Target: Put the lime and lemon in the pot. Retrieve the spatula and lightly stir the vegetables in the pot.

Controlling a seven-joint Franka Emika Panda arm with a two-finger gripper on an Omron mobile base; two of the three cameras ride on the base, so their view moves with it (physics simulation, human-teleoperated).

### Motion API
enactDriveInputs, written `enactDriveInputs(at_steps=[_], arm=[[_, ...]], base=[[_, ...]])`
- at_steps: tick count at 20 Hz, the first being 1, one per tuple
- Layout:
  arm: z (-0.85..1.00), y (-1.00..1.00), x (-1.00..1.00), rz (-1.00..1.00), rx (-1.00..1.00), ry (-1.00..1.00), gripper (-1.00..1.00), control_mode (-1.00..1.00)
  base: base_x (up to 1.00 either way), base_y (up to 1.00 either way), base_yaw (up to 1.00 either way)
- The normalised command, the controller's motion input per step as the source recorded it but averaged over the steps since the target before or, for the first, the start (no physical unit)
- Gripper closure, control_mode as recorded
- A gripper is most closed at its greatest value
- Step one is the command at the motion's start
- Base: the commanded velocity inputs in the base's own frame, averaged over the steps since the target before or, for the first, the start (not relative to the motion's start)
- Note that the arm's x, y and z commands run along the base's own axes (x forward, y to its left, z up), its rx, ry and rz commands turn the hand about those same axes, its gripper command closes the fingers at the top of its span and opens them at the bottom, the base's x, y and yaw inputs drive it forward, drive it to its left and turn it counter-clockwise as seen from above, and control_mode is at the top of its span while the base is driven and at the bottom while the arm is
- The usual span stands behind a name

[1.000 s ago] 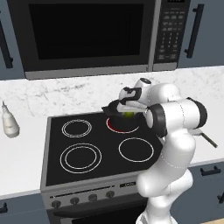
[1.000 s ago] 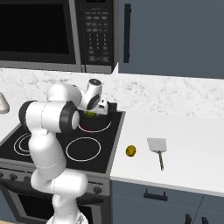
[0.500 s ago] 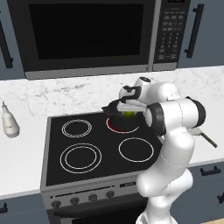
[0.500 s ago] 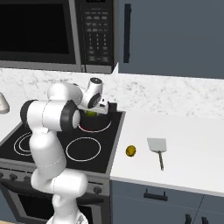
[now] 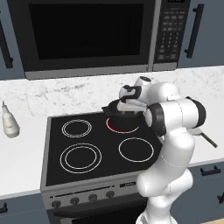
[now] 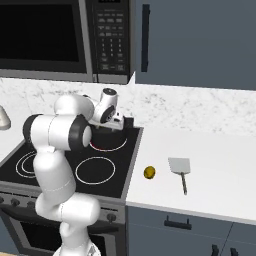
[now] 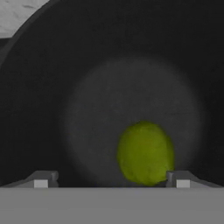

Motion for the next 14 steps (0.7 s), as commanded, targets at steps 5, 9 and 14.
enactDriveInputs(at_steps=[5, 9, 14], arm=[[0.22, 0.00, -0.15, 0.00, 0.01, -0.15, -1.00, -1.00], [0.36, 0.00, -0.28, 0.00, 0.03, -0.33, -1.00, -1.00], [0.35, 0.00, -0.35, 0.00, 0.06, -0.40, -1.00, -1.00]], base=[[0.00, 0.00, 0.00], [0.00, 0.00, 0.00], [0.00, 0.00, 0.00]])
